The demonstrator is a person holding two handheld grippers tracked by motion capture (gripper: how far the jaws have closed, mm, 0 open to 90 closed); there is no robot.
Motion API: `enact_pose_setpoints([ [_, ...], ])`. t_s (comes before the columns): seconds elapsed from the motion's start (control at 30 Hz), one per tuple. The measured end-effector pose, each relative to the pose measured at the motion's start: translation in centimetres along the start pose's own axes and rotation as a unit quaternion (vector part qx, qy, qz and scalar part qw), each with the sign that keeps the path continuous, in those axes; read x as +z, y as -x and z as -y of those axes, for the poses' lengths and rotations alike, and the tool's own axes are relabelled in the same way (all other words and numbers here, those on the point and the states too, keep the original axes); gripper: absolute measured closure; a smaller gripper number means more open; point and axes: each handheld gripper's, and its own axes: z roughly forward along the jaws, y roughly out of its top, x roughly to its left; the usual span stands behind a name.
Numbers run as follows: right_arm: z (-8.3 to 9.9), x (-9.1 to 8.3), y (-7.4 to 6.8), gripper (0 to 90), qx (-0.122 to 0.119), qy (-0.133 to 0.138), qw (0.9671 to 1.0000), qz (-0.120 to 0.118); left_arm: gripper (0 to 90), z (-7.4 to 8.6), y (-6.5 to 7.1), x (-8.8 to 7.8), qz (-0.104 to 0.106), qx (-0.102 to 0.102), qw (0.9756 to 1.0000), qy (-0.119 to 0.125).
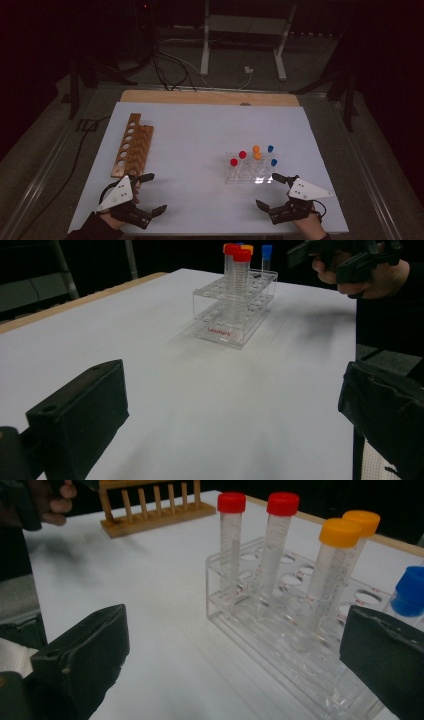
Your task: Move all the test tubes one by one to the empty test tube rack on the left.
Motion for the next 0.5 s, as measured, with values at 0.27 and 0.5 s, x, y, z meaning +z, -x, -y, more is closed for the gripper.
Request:
enact_pose_setpoints([
  [0.27, 0.09, 0.42, -0.26, 0.0, -0.017, -0.029, 0.9994, 0.006, 0.5, -0.08, -0.01, -0.01, 0.002, -0.001, 1.0000, 0.003],
  [0.5, -0.10, 0.54, -0.75, 0.0, -0.025, -0.030, 0.9992, -0.009, 0.5, -0.11, 0.01, -0.07, 0.001, 0.001, 1.0000, 0.004],
])
